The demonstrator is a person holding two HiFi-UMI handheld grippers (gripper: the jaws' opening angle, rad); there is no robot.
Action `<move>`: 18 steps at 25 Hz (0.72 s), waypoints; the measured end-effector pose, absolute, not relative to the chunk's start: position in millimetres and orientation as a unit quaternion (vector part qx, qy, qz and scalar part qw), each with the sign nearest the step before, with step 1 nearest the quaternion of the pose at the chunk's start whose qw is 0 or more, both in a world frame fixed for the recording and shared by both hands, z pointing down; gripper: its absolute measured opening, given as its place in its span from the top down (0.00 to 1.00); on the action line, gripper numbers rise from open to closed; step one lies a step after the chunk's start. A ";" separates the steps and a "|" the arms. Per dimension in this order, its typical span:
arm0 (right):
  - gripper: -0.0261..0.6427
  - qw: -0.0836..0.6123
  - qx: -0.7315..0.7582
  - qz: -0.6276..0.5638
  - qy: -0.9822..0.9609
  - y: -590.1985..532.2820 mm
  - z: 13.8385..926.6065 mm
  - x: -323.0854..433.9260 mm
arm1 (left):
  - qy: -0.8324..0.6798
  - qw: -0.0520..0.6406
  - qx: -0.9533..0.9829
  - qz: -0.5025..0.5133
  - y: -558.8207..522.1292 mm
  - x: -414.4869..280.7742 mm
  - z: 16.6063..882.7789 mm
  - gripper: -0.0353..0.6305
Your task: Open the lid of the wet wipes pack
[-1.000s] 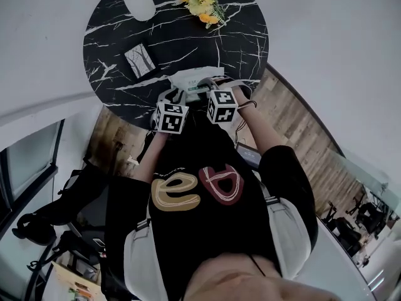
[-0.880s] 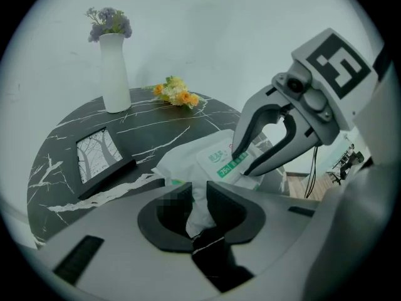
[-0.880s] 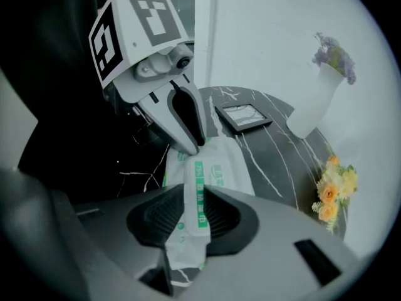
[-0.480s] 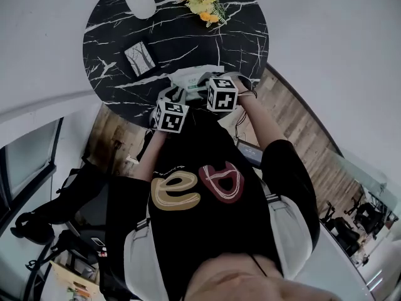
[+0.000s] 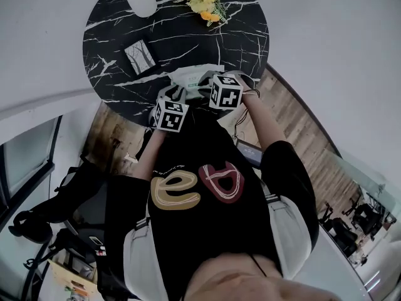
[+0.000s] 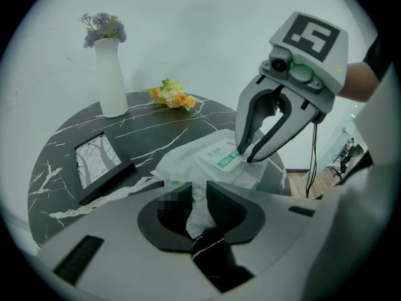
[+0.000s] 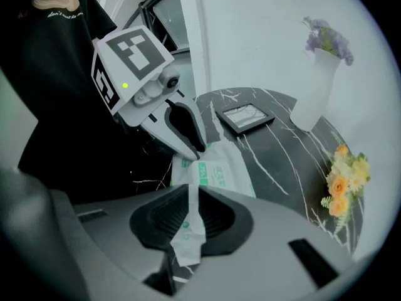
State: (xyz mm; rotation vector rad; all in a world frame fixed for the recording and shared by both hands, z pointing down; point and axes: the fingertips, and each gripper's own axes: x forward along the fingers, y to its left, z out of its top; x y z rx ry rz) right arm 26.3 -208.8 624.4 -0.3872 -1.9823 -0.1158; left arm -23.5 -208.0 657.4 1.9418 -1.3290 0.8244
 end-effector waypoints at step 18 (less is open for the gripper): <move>0.92 0.504 -0.162 -0.054 -0.847 -228.4 593.7 17.7 | -0.509 0.336 0.738 0.291 -208.7 -25.4 656.4 0.82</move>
